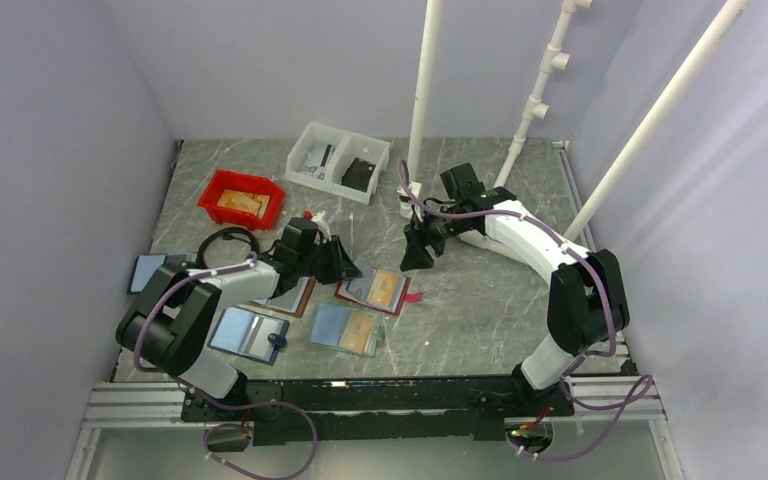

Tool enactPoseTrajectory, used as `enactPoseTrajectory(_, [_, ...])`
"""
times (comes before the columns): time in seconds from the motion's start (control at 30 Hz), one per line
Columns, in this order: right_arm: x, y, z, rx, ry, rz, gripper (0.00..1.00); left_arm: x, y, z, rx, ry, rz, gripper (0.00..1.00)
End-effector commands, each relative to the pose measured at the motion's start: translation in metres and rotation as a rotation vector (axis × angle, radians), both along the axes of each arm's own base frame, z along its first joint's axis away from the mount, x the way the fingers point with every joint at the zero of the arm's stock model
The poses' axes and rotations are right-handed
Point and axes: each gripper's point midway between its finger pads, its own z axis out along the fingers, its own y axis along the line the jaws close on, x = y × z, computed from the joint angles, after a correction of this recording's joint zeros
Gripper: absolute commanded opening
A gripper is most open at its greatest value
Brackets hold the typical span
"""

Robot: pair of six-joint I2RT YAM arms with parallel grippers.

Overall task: Take the credit cards out of the card holder
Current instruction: Remove the credit card from the card holder.

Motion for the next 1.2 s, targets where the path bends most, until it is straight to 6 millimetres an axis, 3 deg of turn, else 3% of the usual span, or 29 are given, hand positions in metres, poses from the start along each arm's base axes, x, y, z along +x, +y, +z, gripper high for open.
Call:
enactPoseTrajectory(0.0, [-0.008, 0.007, 0.005, 0.044, 0.014, 0.048, 0.65, 0.008, -0.003, 0.017, -0.071, -0.051, 0.014, 0.20])
enactPoseTrajectory(0.1, [-0.011, 0.009, 0.006, 0.061, 0.037, 0.056, 0.65, 0.007, -0.005, 0.021, -0.097, -0.066, 0.005, 0.00])
enactPoseTrajectory(0.6, [-0.024, 0.019, 0.020, 0.174, 0.145, 0.097, 0.65, -0.001, -0.007, 0.087, -0.306, -0.378, -0.026, 0.00])
enactPoseTrajectory(0.87, [-0.027, 0.017, 0.036, 0.244, 0.170, 0.100, 0.65, -0.006, -0.008, 0.095, -0.370, -0.418, -0.022, 0.00])
enactPoseTrajectory(1.17, [-0.027, 0.016, 0.040, 0.258, 0.175, 0.098, 0.65, -0.011, -0.009, 0.102, -0.383, -0.457, -0.016, 0.00])
